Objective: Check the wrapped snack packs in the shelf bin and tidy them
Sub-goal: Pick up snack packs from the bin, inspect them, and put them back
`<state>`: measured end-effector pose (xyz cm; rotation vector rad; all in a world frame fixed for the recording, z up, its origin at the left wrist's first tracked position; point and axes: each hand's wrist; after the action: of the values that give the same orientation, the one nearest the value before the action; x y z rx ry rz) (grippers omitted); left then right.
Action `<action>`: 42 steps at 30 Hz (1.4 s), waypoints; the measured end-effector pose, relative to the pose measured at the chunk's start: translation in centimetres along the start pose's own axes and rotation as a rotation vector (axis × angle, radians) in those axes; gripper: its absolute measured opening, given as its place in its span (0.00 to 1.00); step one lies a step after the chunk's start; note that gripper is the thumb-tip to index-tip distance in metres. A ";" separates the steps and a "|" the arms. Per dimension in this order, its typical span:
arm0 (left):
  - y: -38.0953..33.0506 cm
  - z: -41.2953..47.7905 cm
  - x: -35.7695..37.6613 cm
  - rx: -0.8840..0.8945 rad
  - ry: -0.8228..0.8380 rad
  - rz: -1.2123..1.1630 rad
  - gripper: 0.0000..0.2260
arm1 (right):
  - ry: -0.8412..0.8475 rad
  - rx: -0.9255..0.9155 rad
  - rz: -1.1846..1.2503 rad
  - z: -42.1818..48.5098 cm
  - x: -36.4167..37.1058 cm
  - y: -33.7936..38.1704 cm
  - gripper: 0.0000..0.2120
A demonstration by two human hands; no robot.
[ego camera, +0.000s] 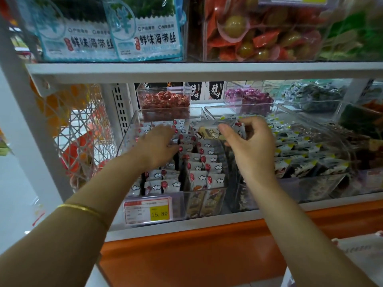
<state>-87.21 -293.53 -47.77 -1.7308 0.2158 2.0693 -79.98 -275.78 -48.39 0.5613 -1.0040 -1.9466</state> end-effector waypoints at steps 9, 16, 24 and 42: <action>1.4 2.3 1.8 0.000 0.210 0.260 0.27 | 0.160 -0.137 -0.144 3.2 3.4 0.3 0.16; 0.8 1.1 2.0 -0.037 0.219 0.276 0.26 | 0.404 -0.139 -0.309 7.1 10.3 -1.3 0.16; 1.0 -1.3 1.3 -0.104 0.130 0.156 0.29 | 0.773 -0.093 -0.621 7.8 13.2 -2.9 0.13; 0.5 -3.8 1.0 -0.115 0.188 0.135 0.27 | 1.099 -0.096 -0.698 8.4 12.7 -3.2 0.13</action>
<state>-84.15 -295.22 -49.58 -2.0346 0.2824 2.0465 -94.15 -281.87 -46.32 1.8255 0.0169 -1.7518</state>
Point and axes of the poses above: each hand's wrist, its own z-axis towards the middle knuckle, its own x-axis out of the palm, y = z × x, and after that the axes turned 8 degrees about z, right-handed
